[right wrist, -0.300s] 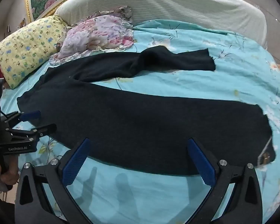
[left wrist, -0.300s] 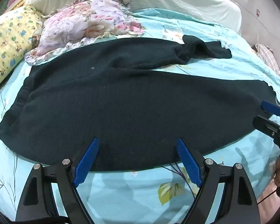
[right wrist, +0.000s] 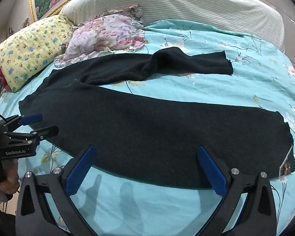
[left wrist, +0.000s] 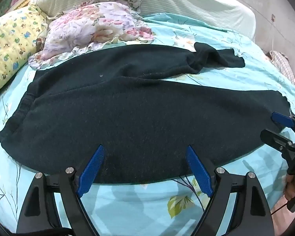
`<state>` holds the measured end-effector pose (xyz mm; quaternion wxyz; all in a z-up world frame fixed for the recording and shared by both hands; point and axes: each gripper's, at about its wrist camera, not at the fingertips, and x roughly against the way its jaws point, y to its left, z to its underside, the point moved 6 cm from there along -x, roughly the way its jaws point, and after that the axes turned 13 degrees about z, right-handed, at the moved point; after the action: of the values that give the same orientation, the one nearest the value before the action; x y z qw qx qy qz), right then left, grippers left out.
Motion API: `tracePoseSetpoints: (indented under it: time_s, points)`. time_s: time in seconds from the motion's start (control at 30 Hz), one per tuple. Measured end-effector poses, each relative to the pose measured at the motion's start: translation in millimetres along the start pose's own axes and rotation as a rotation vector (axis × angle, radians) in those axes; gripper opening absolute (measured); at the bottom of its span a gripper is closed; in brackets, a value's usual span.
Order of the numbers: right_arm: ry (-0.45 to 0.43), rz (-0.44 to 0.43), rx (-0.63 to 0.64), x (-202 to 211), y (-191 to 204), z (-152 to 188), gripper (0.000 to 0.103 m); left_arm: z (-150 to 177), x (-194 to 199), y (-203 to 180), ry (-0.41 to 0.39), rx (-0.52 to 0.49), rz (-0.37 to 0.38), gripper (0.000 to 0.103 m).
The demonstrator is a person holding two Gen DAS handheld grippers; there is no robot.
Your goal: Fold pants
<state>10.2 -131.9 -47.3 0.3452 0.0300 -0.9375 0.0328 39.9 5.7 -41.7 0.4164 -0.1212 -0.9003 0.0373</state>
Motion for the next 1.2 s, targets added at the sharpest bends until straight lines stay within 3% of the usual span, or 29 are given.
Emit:
tracePoseSetpoints:
  time_s: [1.2]
  points:
    - [-0.013,-0.017,-0.014,2.7,3.7,-4.6,0.103,-0.6,2.5,0.7,-0.006,0.012,0.011,0.086]
